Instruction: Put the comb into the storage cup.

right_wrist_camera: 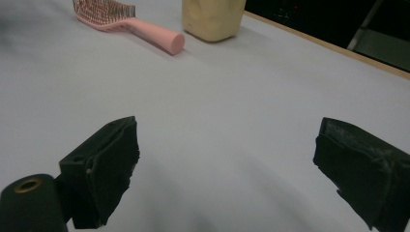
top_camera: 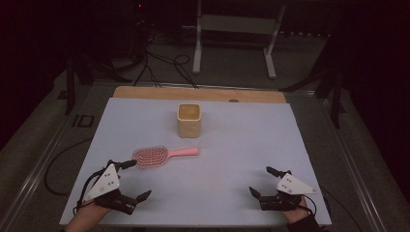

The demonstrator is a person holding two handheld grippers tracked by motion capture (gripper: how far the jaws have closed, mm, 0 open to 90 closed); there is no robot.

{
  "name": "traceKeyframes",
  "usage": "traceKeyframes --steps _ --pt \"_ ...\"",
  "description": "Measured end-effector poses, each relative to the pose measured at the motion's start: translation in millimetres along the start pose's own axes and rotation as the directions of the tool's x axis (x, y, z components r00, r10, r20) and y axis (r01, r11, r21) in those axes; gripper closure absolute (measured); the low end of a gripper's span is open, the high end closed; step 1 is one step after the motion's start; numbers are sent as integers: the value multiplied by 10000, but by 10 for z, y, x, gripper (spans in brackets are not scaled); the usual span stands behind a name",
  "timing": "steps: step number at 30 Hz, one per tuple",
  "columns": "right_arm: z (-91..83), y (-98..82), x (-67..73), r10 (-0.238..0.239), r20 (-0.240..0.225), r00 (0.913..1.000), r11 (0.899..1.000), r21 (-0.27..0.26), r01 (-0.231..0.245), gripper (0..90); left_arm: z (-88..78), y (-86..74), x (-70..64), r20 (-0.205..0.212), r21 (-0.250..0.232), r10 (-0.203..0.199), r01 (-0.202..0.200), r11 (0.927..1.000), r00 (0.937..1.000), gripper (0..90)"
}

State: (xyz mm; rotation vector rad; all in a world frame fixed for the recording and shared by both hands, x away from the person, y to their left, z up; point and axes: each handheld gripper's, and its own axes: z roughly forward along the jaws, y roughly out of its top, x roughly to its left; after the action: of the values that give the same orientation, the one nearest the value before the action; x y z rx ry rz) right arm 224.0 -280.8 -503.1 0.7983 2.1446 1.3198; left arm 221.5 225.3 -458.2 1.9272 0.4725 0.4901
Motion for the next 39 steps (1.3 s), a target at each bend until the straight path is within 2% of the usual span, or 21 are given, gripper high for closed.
traceKeyframes --steps 2,9,16,22,39 --pt "-2 5 -1 -62 -3 10000 10000 -34 62 84 4 84 23 53 11 83 -83 10000 10000 0" --pt "-4 7 1 -13 -46 10000 10000 -82 13 84 39 230 84 211 -49 296 -295 9996 9993 0" --pt "-9 11 2 -10 -62 10000 9999 -118 9 84 151 355 175 498 -73 262 -258 9996 9984 0" --pt "-10 12 1 22 -68 10000 9999 -124 -23 84 223 428 229 545 -9 191 -191 9998 9983 0" --pt "-12 16 -2 18 -132 9999 9998 -201 -20 84 577 713 393 816 317 292 -319 9990 9962 0"
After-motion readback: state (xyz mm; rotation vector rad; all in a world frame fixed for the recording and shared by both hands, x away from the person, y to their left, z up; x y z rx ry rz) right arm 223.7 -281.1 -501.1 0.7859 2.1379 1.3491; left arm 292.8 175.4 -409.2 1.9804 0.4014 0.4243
